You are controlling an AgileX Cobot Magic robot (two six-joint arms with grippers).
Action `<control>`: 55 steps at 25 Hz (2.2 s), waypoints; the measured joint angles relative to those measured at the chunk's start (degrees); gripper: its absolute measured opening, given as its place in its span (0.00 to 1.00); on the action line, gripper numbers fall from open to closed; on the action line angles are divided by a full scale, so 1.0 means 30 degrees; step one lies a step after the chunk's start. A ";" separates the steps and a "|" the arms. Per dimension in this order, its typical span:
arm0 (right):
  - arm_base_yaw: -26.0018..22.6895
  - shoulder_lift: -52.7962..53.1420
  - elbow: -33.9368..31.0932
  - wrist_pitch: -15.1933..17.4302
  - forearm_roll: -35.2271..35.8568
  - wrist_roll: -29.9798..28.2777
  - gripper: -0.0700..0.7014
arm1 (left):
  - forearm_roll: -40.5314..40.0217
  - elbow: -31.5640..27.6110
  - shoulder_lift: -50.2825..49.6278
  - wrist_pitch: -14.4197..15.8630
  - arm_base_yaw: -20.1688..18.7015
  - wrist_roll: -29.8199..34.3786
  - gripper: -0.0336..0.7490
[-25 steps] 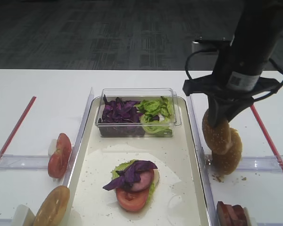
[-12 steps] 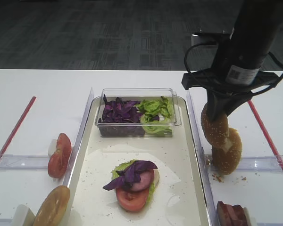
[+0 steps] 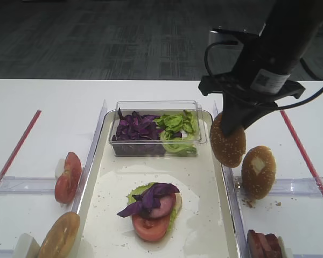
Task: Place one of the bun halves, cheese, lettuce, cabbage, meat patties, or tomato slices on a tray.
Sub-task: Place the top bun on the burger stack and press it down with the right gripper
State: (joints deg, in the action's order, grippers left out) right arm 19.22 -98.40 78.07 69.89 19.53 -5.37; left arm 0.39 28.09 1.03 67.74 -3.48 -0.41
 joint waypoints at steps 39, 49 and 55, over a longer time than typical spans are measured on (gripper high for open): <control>-0.2864 0.2635 -1.0509 -0.1256 1.8821 -1.7183 0.31 | 0.0000 0.0000 0.0000 0.0000 0.0000 0.0000 0.67; -0.2864 -0.0681 -1.0509 -0.1127 2.1544 -1.9345 0.31 | -0.0129 0.0000 0.0000 0.0000 0.0000 0.0000 0.67; -0.2864 -0.2149 -1.0509 -0.1189 2.1896 -1.9795 0.31 | 0.0000 0.0000 0.0000 0.0000 0.0000 0.0000 0.67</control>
State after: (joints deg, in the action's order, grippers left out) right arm 10.62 -104.85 46.54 66.32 85.22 -64.76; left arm 0.39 28.09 1.03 67.74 -3.48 -0.41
